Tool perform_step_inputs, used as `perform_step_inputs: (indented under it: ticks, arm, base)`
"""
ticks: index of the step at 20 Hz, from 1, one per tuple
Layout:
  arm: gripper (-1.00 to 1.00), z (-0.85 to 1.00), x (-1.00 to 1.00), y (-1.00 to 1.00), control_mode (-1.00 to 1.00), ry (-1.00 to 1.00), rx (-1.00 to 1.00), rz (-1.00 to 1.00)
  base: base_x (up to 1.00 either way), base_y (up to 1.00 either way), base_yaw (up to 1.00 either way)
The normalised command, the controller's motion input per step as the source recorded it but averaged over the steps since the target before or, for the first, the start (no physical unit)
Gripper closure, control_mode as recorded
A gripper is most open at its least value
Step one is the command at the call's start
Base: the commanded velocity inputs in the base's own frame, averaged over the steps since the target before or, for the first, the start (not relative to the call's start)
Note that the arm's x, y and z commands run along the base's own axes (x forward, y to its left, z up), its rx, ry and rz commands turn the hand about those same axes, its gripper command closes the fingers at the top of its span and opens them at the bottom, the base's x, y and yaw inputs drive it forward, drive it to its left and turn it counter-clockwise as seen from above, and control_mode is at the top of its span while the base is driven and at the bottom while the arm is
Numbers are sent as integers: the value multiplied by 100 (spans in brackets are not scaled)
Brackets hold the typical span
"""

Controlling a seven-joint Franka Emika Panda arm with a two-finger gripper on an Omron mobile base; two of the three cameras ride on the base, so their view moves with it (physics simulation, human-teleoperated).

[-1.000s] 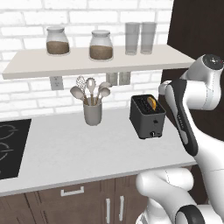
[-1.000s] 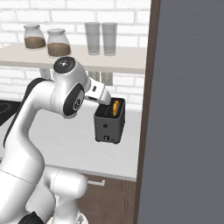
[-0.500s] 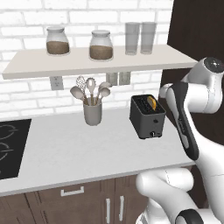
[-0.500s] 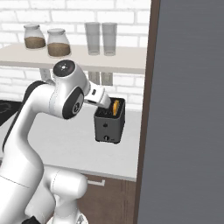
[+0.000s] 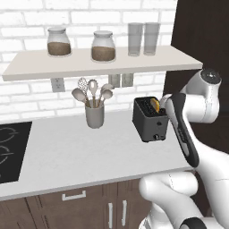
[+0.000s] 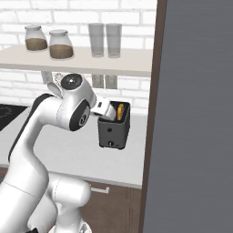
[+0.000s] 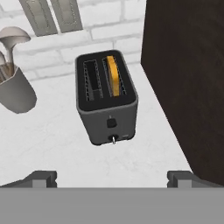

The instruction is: Start the toaster. Once the lever pops up, take the bread to the plate on the dining counter.

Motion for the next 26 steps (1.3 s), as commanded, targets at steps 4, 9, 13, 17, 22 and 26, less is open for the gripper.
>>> perform_step_inputs:
  ticks: [4, 9, 13, 17, 22, 26]
  arm:
    - [-100, -37, 53, 0, -100, 9, 0, 0]
    - [-100, -32, 51, -7, -100, 0, 0, 0]
    - [-100, -26, 54, -5, -100, 0, 0, 0]
    - [-100, -18, 51, -12, -100, 0, 0, 0]
    - [-100, -19, 43, -24, -100, 0, 2, 0]
    - [-100, -34, 16, -5, -100, 0, 2, 4]
  base:
    - [0, 0, 0]
    - [0, 0, 0]
    - [0, 0, 0]
    - [0, 0, 0]
    - [0, 0, 0]
    - [0, 0, 0]
